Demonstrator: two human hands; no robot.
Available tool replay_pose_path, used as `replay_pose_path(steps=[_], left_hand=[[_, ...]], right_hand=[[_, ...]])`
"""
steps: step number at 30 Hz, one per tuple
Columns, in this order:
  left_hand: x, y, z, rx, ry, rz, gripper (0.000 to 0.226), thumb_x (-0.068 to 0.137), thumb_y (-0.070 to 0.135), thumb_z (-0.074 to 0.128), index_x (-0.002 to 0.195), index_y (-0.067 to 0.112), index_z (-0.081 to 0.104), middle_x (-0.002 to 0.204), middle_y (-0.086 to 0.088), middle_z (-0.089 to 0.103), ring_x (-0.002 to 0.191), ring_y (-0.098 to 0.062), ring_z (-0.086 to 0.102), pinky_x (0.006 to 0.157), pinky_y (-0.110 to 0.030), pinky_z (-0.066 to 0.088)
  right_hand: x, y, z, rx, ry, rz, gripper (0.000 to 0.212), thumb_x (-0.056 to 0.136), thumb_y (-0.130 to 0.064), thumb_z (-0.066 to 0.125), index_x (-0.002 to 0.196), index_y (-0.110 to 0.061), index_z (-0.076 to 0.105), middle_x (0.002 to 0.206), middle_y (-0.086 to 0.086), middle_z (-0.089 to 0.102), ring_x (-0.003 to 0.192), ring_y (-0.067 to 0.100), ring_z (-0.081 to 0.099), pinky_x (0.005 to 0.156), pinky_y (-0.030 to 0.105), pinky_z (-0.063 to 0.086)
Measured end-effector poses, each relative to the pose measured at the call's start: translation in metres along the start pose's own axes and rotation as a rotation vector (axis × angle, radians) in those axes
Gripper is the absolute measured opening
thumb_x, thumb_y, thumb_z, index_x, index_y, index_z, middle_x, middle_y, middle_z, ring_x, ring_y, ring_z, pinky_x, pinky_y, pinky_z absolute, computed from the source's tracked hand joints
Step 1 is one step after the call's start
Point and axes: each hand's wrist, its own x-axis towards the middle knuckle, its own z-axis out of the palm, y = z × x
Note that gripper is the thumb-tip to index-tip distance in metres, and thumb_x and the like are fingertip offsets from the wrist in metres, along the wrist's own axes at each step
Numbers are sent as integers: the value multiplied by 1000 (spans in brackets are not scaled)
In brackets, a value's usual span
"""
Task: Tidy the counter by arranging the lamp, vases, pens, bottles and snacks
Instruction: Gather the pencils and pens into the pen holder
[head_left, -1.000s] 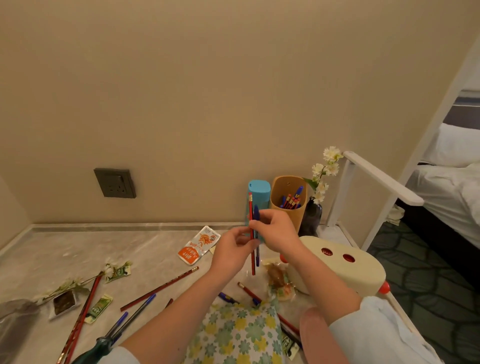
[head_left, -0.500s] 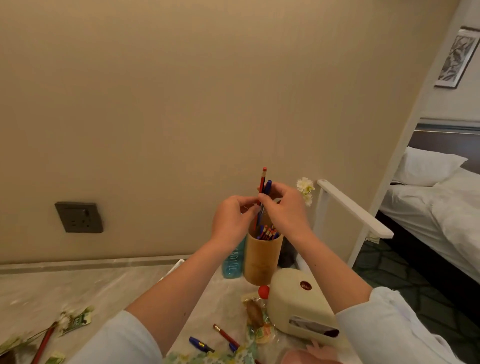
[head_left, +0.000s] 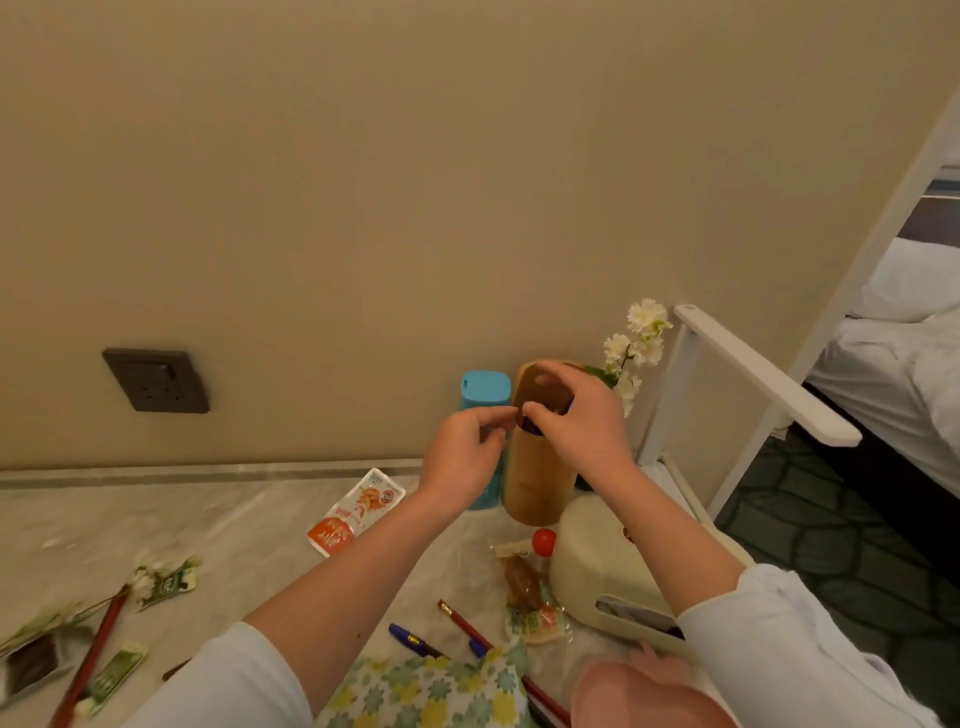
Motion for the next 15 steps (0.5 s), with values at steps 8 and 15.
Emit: replay_pose_path(steps=[8,15], left_hand=[[-38,-28,-12,-13,10,-21,26,90,12,60,107,30,69,93,17,69,82,2,62,72,-15,48],[-86,-62,-21,90,-21,-173,20,84,17,66,96,33,64,88,14,67,76,-3,64,66,-23,49]], right_hand=[[-38,-26,4,4,363,-450,27,81,-15,72,108,-14,69,109,0,65,107,16,54,92,26,42],[-101,-34,48,-144,-296,-273,11,87,-31,63,98,-29,66,89,-15,62,81,2,56,68,25,51]])
